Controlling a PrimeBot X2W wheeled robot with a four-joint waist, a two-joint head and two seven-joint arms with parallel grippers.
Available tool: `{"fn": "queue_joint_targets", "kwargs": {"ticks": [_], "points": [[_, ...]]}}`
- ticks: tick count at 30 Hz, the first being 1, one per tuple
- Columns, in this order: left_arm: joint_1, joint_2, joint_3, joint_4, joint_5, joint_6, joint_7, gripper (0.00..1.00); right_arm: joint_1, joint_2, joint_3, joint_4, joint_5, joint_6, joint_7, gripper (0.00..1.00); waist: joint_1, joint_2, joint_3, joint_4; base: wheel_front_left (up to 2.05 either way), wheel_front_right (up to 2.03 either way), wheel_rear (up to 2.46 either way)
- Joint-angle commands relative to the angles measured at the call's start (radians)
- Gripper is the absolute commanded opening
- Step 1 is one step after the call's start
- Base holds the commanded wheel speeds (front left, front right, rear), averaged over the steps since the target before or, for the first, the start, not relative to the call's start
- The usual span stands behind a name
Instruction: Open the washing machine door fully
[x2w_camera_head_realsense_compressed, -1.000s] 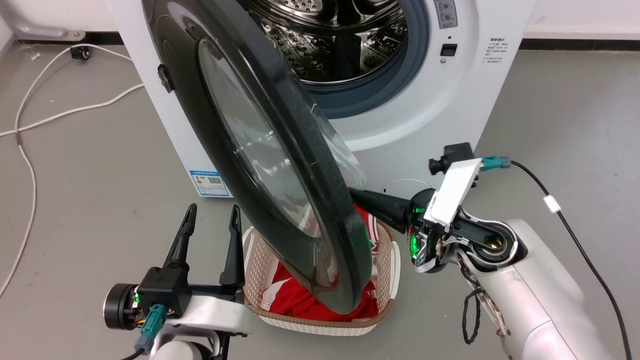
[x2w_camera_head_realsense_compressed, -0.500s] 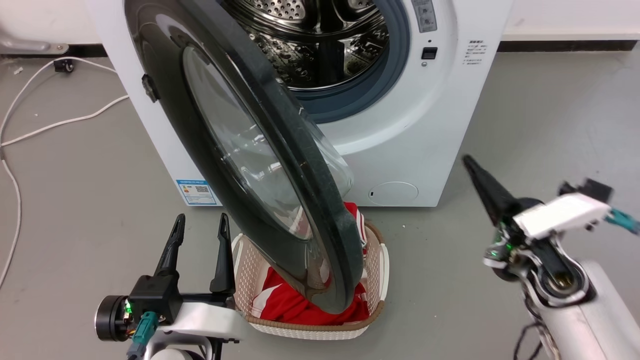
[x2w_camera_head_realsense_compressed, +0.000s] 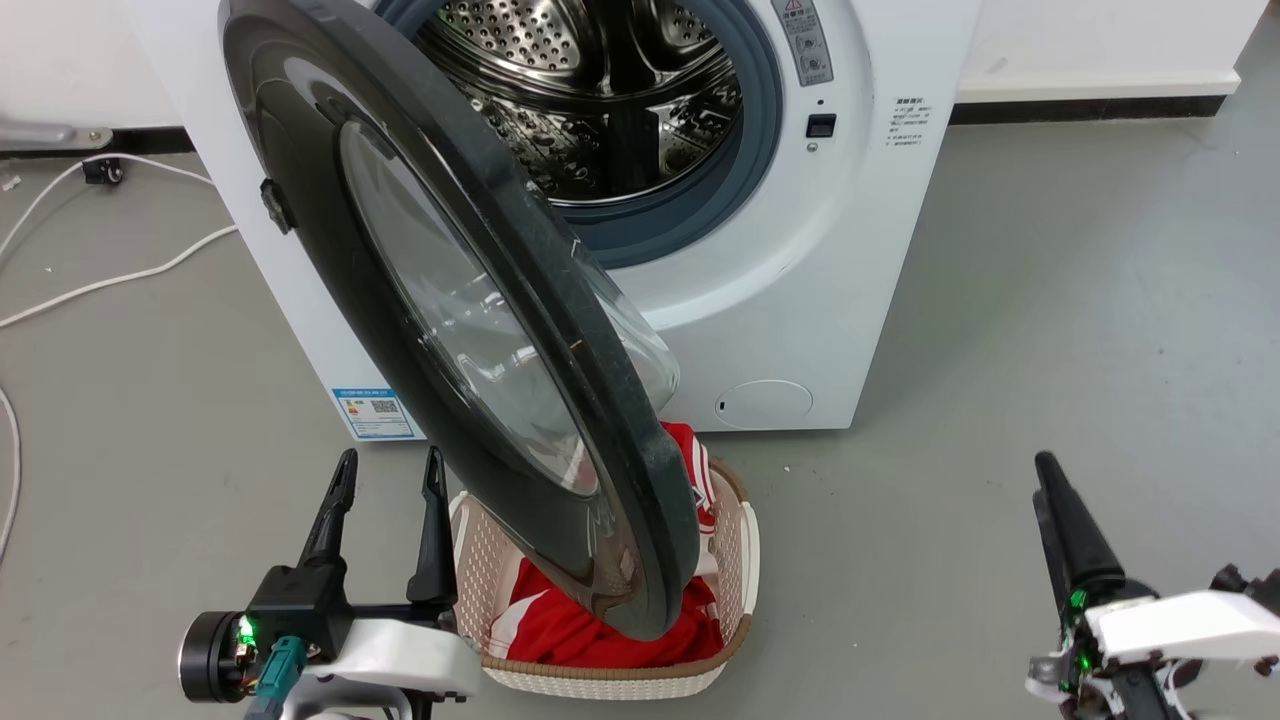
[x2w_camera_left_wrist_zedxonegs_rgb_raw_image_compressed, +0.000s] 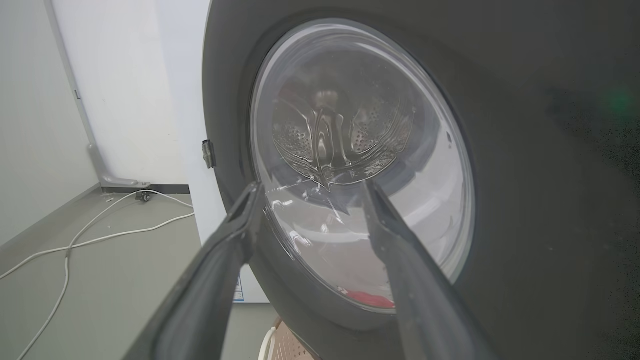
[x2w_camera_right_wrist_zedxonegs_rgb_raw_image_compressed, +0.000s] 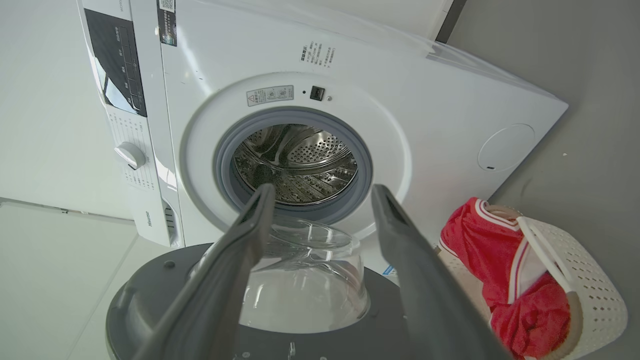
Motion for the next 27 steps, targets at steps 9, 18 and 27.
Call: {"fn": "queue_joint_targets", "kwargs": {"ticks": [9, 18, 27], "points": [[0.018, 0.000, 0.000, -0.001, 0.002, 0.004, -0.003, 1.00, 0.057, 0.011, -0.028, -0.026, -0.409, 0.000, -0.175, 1.00, 0.0001, -0.0001, -0.015, 0.000, 0.00, 0.00, 0.00], [0.012, 0.000, 0.005, -0.011, -0.003, 0.007, -0.003, 1.00, 0.077, 0.071, -0.173, -0.164, -1.121, 0.000, -0.198, 1.00, 0.0001, -0.0001, -0.015, -0.003, 0.00, 0.00, 0.00], [0.016, 0.000, 0.003, -0.012, 0.009, 0.001, -0.003, 1.00, 0.168, 0.114, -0.126, -0.312, -1.493, 0.000, -0.135, 1.00, 0.0001, -0.0001, -0.018, 0.003, 0.00, 0.00, 0.00]]}}
